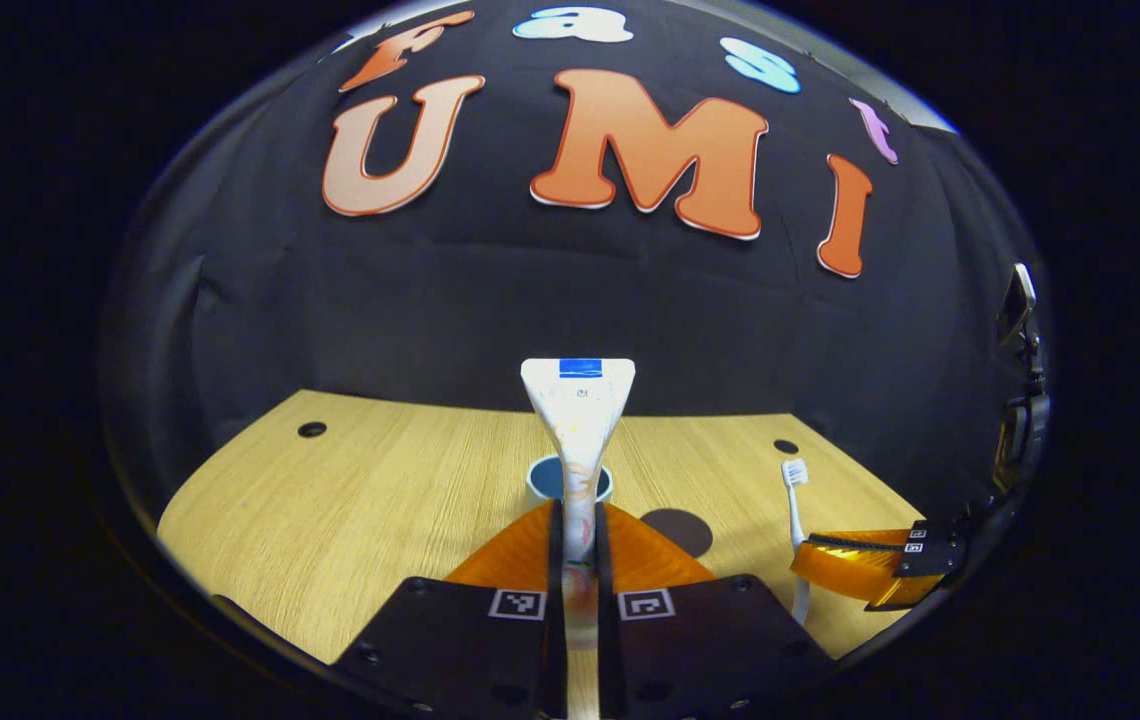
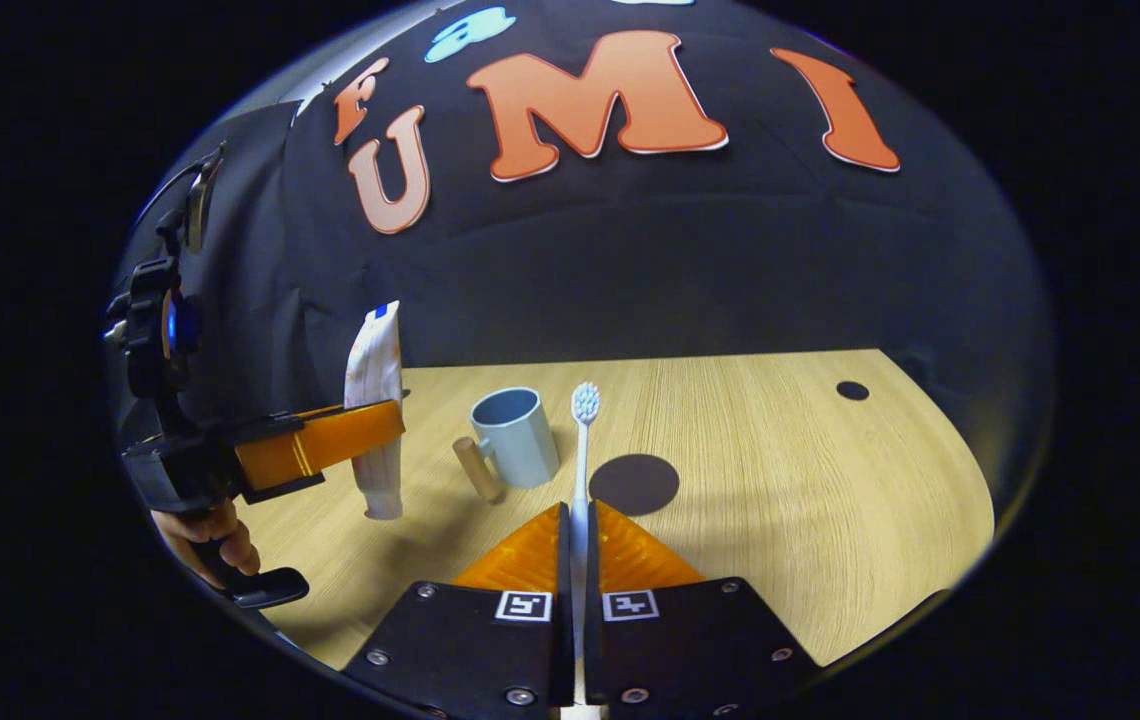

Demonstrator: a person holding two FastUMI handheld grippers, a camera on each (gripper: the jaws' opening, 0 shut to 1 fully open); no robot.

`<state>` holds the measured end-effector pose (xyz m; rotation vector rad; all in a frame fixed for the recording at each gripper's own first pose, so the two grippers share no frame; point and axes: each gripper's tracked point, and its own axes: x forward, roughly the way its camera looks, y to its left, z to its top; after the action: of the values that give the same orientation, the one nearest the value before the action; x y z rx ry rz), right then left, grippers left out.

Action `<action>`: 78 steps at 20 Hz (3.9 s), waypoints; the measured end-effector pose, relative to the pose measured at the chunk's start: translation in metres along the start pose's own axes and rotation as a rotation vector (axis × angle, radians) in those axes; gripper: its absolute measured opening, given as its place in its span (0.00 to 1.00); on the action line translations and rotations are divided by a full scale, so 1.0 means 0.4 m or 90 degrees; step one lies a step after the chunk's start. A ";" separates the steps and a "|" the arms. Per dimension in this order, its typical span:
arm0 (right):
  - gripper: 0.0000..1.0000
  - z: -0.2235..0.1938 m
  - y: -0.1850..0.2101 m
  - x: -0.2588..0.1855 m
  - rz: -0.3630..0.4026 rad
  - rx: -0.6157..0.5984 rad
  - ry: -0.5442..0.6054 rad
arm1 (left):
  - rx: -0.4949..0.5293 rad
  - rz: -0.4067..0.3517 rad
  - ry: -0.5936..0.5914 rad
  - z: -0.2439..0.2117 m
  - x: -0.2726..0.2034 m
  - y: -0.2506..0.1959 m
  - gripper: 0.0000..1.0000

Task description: Put the toothbrush and toothpaste on the desktop into the cup, then pick up the cup and place it on the coaster on the desktop.

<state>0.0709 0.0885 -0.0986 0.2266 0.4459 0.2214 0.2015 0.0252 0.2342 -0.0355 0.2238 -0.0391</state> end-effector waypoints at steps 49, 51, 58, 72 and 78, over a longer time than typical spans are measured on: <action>0.04 0.348 0.078 0.286 0.089 0.037 -0.314 | -0.117 -0.102 -0.117 -0.036 0.311 0.062 0.81; 0.04 0.360 0.080 0.295 0.093 0.050 -0.329 | -0.103 -0.084 -0.119 -0.029 0.292 0.091 0.90; 0.04 0.401 0.098 0.327 0.113 0.108 -0.396 | -0.074 -0.004 -0.152 0.014 0.194 0.222 0.96; 0.07 0.282 0.132 0.469 0.103 0.088 -0.333 | -0.044 0.025 -0.119 -0.053 0.134 0.259 0.96; 0.13 0.258 0.131 0.410 0.126 0.049 -0.272 | -0.015 0.008 -0.119 -0.028 0.111 0.184 0.96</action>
<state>0.2530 0.1636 -0.0598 0.3842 0.0063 0.3407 0.2446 0.0964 0.2105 -0.0616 0.0378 -0.0207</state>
